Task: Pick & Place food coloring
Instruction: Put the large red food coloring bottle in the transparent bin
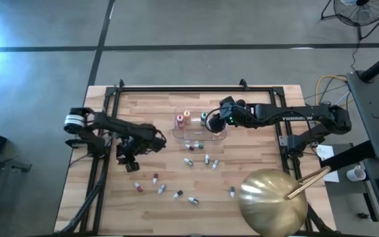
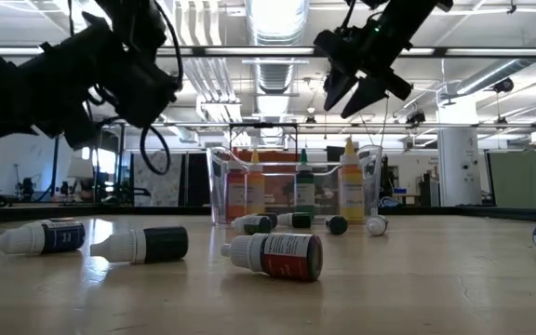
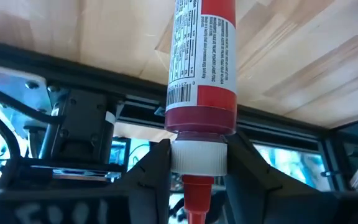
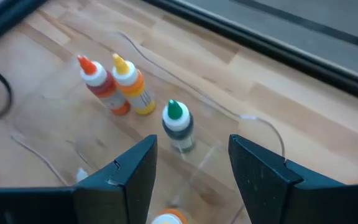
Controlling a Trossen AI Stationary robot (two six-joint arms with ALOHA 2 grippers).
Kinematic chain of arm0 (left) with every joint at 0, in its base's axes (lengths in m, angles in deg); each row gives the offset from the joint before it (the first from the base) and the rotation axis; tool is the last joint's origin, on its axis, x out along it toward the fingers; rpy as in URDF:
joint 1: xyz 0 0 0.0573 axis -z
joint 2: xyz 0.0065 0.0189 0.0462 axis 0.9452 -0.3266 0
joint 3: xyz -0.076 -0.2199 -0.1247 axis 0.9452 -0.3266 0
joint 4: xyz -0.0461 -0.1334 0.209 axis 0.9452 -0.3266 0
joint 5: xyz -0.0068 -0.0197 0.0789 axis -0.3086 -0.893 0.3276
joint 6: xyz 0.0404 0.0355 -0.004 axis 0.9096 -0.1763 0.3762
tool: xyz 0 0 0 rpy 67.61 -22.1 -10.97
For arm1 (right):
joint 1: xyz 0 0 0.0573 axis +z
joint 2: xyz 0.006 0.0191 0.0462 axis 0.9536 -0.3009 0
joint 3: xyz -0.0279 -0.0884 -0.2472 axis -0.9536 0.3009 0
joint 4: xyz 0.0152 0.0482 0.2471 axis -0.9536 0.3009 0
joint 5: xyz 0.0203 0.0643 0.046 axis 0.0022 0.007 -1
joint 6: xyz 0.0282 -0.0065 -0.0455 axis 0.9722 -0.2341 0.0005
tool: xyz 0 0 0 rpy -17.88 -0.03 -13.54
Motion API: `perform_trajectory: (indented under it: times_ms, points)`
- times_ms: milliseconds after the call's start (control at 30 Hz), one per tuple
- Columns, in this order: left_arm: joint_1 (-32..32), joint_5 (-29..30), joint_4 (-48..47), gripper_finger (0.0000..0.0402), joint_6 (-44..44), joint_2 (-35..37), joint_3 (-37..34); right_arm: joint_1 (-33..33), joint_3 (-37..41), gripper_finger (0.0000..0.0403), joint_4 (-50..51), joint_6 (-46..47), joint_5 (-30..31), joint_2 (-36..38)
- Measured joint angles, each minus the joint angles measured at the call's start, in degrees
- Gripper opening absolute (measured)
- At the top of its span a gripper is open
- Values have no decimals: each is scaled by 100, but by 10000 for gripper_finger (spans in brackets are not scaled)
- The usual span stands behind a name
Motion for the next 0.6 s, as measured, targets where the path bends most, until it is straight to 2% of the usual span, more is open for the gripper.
perform_trajectory:
  times_ms: [200, 433, 600]
  points:
    - [0, 7, -18, 105, 342, -418, 106, 0, -189, 192, -18, -169, 17, 13]
    - [4, 421, -63, 107, 466, -461, 130, 0, -187, 192, -1, -231, 17, 13]
    - [4, 457, -42, 108, 566, -461, 128, 0, -187, 192, -4, -236, 20, 11]
